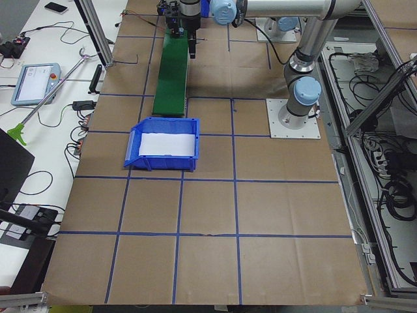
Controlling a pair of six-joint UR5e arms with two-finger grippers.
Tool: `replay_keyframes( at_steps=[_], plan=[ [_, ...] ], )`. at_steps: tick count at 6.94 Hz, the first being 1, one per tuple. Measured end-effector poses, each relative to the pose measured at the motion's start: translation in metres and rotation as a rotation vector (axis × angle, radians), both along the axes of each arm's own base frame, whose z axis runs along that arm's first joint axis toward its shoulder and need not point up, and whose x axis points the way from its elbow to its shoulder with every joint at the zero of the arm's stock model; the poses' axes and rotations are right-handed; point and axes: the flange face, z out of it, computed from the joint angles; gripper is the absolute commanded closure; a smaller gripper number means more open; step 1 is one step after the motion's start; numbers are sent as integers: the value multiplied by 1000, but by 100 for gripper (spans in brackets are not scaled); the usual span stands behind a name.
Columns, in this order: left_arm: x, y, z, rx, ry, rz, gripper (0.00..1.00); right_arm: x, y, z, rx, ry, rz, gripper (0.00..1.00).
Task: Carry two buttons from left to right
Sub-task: 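Lower the right gripper and grasp the red button on the belt, then lift the red button and carry it into the blue bin near the right arm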
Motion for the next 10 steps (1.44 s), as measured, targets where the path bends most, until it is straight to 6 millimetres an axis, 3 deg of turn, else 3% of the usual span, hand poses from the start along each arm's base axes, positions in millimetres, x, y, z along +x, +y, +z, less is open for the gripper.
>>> replay_keyframes(
  at_steps=[1, 3, 5, 6, 8, 9, 10],
  plan=[
    [0, 0, 0, 0, 0, 0, 0, -4, -1, -3, 9, 7, -1, 93],
    [0, 0, 0, 0, 0, 0, 0, -18, -2, 9, 8, 11, -15, 95],
    [0, 0, 0, 0, 0, 0, 0, -45, -1, 55, -18, 9, -9, 94],
    [0, 0, 0, 0, 0, 0, 0, -80, 1, 88, -38, 7, -10, 93],
    [0, 0, 0, -1, 0, 1, 0, -193, 15, 148, -94, 11, -39, 93],
    [0, 0, 0, -1, 0, 0, 0, -252, 26, 164, -114, 19, -35, 93],
    [0, 0, 0, -1, 0, 1, 0, -304, 36, 167, -118, 21, -21, 93]
  ],
)
